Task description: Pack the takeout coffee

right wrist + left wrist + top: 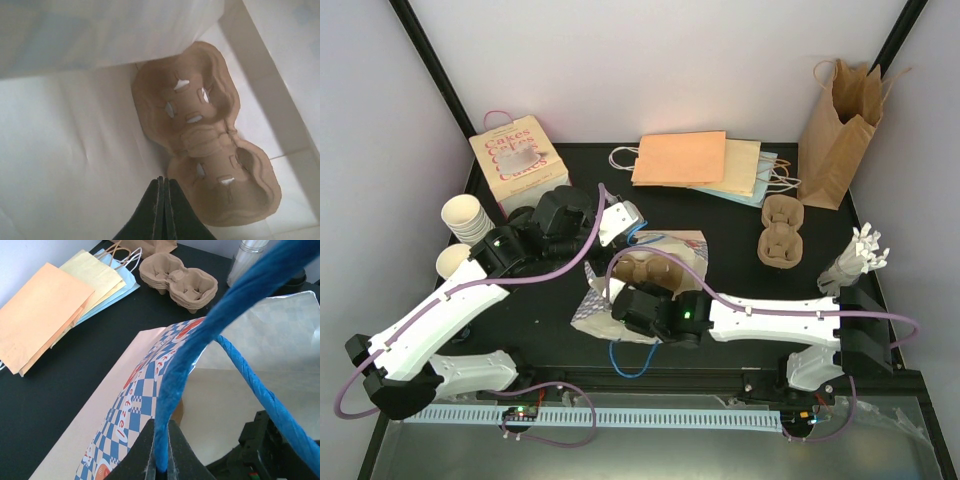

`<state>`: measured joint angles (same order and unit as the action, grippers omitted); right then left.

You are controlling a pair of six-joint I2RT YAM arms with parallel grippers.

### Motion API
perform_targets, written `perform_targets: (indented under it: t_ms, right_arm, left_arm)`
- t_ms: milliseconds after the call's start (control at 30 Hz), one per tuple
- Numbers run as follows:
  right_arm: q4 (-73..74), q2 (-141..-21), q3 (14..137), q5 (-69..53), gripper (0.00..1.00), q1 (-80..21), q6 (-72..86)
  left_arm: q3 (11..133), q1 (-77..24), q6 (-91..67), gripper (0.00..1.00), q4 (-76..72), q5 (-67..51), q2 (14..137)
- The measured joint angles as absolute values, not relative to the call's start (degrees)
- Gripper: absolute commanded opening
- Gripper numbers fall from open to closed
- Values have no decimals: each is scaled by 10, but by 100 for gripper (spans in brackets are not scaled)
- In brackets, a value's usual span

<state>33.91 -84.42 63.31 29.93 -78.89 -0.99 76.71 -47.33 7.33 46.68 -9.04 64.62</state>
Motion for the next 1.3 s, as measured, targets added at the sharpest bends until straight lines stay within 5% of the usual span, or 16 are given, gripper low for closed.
perform_targets:
  t_ms: [1300]
  right_arm:
    - [312,-982,644,295,1,-673,-41]
  left_arm:
    - [747,-480,74,2,470,-104,611]
